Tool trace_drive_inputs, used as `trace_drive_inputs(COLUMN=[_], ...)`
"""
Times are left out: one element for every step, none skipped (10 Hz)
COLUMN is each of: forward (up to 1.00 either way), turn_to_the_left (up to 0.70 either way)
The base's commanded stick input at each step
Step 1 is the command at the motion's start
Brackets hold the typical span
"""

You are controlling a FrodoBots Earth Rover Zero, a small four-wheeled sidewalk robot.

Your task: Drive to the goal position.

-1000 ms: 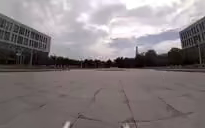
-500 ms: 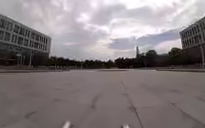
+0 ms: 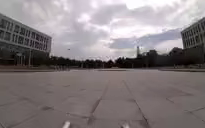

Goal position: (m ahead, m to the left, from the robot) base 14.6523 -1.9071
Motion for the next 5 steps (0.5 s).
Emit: trace_drive_inputs(forward=[0.7,0.7,0.7,0.7,0.7], turn_to_the_left=[0.0,0.0,0.0,0.0,-0.05])
